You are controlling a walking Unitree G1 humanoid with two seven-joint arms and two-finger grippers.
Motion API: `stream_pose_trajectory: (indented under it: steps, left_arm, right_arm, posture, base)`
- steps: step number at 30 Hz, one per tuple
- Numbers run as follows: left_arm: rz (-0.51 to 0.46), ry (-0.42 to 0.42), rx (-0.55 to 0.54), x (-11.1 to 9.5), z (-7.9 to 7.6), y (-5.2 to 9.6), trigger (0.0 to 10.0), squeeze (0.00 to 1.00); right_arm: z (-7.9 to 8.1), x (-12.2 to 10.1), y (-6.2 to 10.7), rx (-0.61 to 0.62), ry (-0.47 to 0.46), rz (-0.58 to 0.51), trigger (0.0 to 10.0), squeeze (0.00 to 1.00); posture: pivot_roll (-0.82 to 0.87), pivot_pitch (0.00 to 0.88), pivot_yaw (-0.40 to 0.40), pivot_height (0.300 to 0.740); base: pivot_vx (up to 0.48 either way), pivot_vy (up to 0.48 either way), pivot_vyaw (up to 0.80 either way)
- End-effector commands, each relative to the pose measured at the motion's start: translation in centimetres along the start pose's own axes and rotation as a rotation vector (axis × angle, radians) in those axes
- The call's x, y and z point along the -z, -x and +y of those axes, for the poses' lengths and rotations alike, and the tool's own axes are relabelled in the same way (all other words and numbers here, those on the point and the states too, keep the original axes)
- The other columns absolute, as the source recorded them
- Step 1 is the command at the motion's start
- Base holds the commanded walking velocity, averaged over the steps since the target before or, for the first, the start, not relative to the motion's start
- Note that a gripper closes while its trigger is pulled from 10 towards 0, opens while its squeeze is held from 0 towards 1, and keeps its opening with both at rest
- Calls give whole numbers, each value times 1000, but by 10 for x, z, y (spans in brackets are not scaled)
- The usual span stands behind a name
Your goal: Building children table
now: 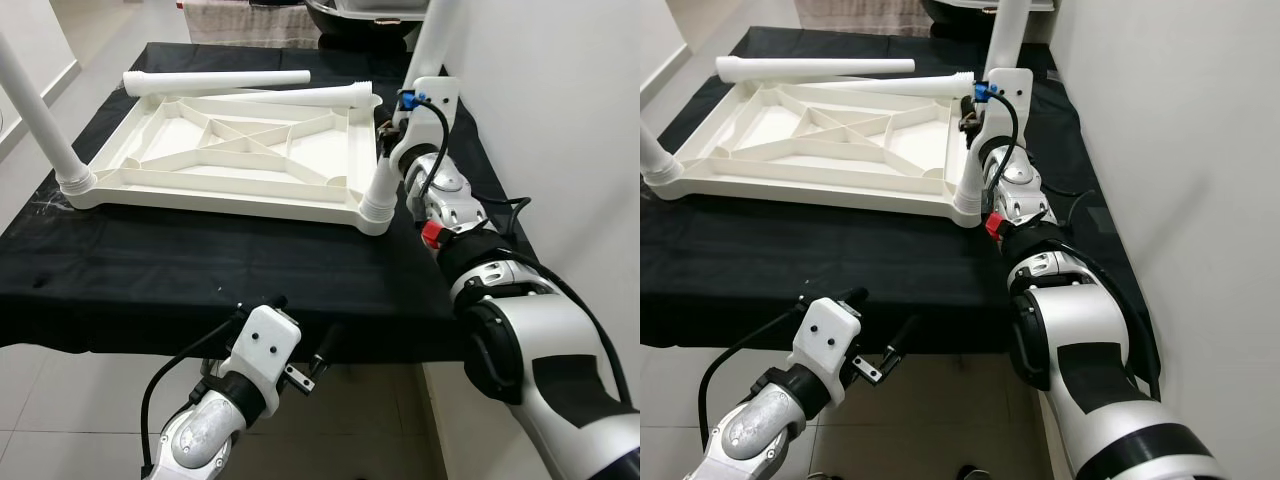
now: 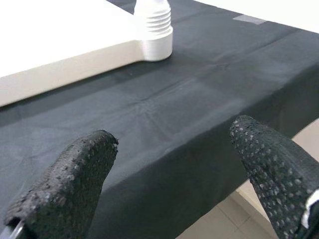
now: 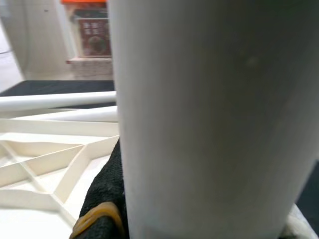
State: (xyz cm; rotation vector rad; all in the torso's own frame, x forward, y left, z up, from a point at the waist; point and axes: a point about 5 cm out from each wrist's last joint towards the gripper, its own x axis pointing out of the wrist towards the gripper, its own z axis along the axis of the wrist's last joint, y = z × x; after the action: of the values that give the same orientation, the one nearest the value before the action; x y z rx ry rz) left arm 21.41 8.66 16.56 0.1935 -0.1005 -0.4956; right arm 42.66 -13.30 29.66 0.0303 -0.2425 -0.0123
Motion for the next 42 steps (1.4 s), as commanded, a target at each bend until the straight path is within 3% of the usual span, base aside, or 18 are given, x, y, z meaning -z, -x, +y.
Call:
stream_pose_trajectory:
  steps: [1,9,14,20,22,25,33,35,42]
  left_arm:
    - [17,-1,2,4,1,2,10000,0]
    - [20,-10,-1,6,2,1,10000,0]
    - [14,-14,3,6,2,0,10000,0]
    - [9,-23,1,5,4,-2,10000,0]
    - [7,-29,4,5,4,-3,10000,0]
    - [8,-28,5,5,5,-3,10000,0]
    - [8,-28,5,5,4,-3,10000,0]
    - [7,-32,7,5,5,-4,10000,0]
    - [3,-28,3,4,5,-5,10000,0]
  right_arm:
    - [-14,22,5,98,39,82,10000,0]
    - [-18,28,9,279,34,106,10000,0]
    - [-24,29,13,529,90,161,10000,0]
    - [-25,24,15,648,131,138,10000,0]
    - [-26,23,19,772,153,140,10000,0]
    - [-32,21,24,931,95,144,10000,0]
    - [-37,18,30,1101,65,156,10000,0]
    - [-40,19,35,1214,22,182,10000,0]
    - [-40,14,39,1336,1,185,10000,0]
  posture:
    - [101,202,-62,740]
    - [99,194,-63,740]
    - [99,185,-68,740]
    - [96,185,-67,740]
    - [98,186,-71,740]
    - [100,188,-69,740]
    - [107,192,-68,740]
    - [118,198,-67,740]
    - [118,201,-71,740]
  base:
    - [0,0,0]
    - [0,0,0]
    - [0,0,0]
    - [0,0,0]
    - [0,0,0]
    - [0,0,0]
    - [0,0,0]
    - [0,0,0]
    - [0,0,0]
